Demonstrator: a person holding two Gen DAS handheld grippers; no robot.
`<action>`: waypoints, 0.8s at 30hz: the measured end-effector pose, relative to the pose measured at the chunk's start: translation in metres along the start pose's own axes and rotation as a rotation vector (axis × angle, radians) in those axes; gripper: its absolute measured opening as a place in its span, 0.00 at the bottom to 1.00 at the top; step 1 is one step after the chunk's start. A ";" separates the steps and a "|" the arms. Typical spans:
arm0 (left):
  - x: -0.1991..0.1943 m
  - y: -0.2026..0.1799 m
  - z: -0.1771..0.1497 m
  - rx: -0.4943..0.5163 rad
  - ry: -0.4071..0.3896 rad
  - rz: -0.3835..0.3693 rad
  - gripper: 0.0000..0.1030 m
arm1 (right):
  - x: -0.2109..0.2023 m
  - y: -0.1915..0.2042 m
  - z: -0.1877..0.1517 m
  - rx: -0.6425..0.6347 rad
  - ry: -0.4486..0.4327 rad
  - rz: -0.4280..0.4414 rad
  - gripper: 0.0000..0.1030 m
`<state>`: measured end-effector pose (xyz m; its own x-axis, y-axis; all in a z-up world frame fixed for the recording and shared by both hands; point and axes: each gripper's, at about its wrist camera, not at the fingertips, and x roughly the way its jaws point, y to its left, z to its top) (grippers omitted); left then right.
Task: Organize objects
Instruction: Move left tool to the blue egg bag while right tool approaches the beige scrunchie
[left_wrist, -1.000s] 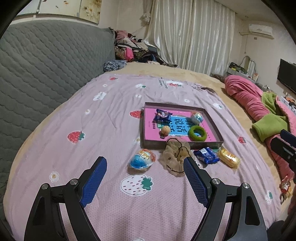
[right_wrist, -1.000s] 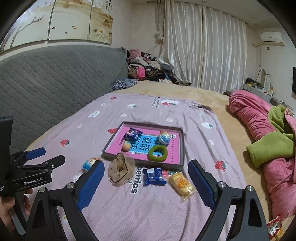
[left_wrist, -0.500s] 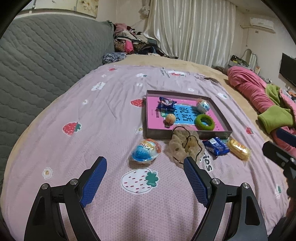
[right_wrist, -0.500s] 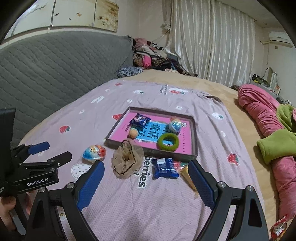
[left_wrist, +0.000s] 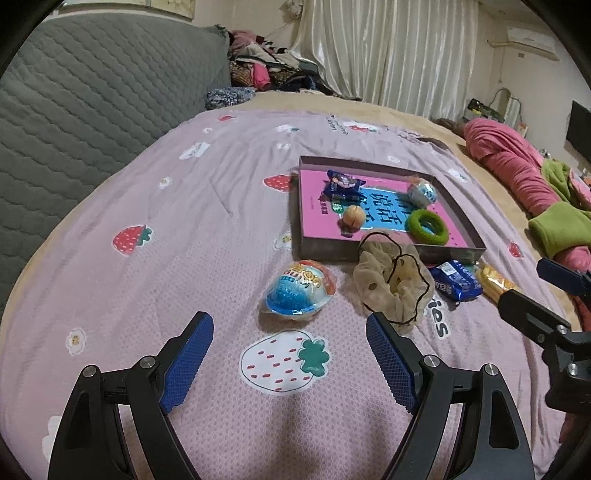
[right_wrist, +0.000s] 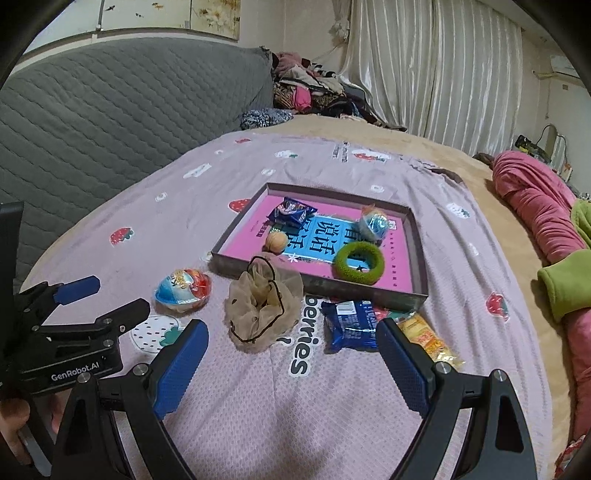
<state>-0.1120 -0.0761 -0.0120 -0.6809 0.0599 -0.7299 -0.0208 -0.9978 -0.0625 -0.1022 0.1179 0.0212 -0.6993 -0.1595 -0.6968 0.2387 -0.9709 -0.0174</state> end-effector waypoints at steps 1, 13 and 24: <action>0.002 -0.001 0.000 0.002 0.002 0.000 0.83 | 0.004 0.000 0.000 0.000 0.006 0.003 0.89; 0.017 0.001 0.004 0.005 0.013 0.008 0.83 | 0.030 0.001 0.001 0.004 0.039 -0.001 0.89; 0.056 -0.003 0.006 0.036 0.041 0.009 0.83 | 0.068 -0.001 0.007 -0.005 0.082 -0.015 0.89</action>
<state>-0.1542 -0.0700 -0.0486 -0.6509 0.0517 -0.7574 -0.0418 -0.9986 -0.0322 -0.1549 0.1062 -0.0215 -0.6455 -0.1295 -0.7527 0.2323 -0.9721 -0.0320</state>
